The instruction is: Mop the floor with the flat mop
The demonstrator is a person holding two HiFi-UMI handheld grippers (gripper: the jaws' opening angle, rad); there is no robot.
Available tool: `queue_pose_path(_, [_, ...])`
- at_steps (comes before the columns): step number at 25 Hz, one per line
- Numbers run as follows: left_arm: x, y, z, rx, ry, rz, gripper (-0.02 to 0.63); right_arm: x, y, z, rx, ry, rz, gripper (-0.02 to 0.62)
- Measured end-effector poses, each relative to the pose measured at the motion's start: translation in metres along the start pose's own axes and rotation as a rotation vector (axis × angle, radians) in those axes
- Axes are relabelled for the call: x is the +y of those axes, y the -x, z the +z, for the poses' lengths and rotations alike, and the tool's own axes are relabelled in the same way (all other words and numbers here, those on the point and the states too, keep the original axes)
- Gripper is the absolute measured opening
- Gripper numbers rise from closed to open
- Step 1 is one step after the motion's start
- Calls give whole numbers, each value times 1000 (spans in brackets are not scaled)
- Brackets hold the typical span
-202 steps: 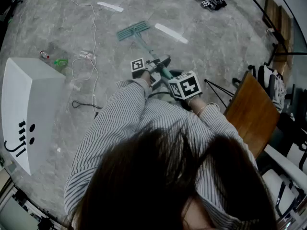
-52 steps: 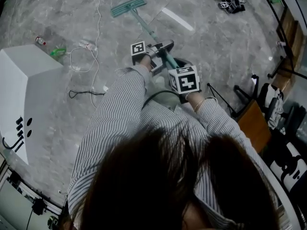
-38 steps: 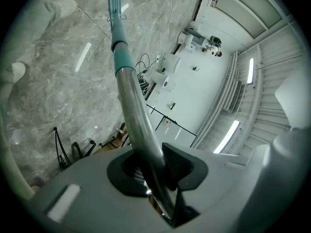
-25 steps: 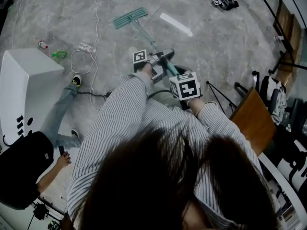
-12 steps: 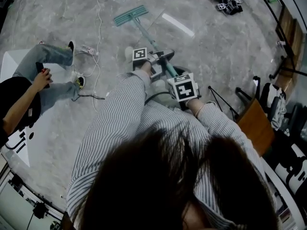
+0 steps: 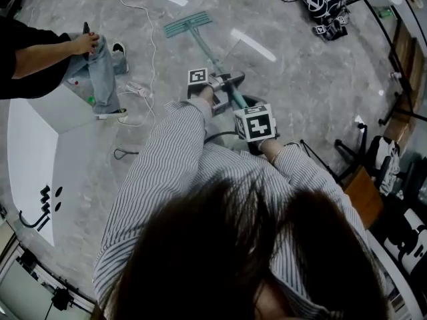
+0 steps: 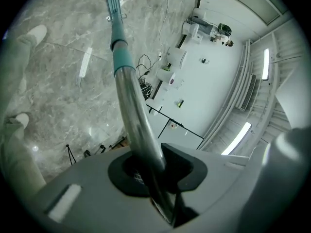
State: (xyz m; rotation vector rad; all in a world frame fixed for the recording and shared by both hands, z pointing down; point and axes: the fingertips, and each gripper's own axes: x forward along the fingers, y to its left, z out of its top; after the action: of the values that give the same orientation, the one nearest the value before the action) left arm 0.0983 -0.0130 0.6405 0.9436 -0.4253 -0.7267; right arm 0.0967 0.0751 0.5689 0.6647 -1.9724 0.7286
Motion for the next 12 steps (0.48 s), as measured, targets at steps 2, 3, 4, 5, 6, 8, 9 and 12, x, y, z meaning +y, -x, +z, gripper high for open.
queue_pose_path(2, [-21, 6, 29, -2, -1, 6, 72, 9, -13, 33, -5, -16, -6, 117])
queue_pose_path(3, [-30, 9, 41, 1, 0, 8, 72, 12, -19, 48, -8, -23, -10, 117])
queue_pose_path(4, [-39, 12, 52, 11, 1, 14, 72, 16, -25, 62, -10, -32, -13, 117])
queue_pose_path(5, [-47, 14, 61, 26, 1, 24, 74, 20, -30, 75, -12, -42, -13, 117])
queue_pose_path(6, [-55, 17, 71, 42, -2, 37, 75, 23, -36, 87, -15, -52, -13, 117])
queue_pose_path(8, [-70, 20, 91, 67, -13, 55, 79, 28, -47, 112, -20, -72, -15, 117])
queue_pose_path(9, [-76, 21, 102, 75, -20, 60, 80, 29, -52, 123, -21, -78, -18, 117])
queue_pose_path(12, [-93, 20, 129, 86, -27, 63, 83, 30, -67, 154, -19, -85, -21, 117])
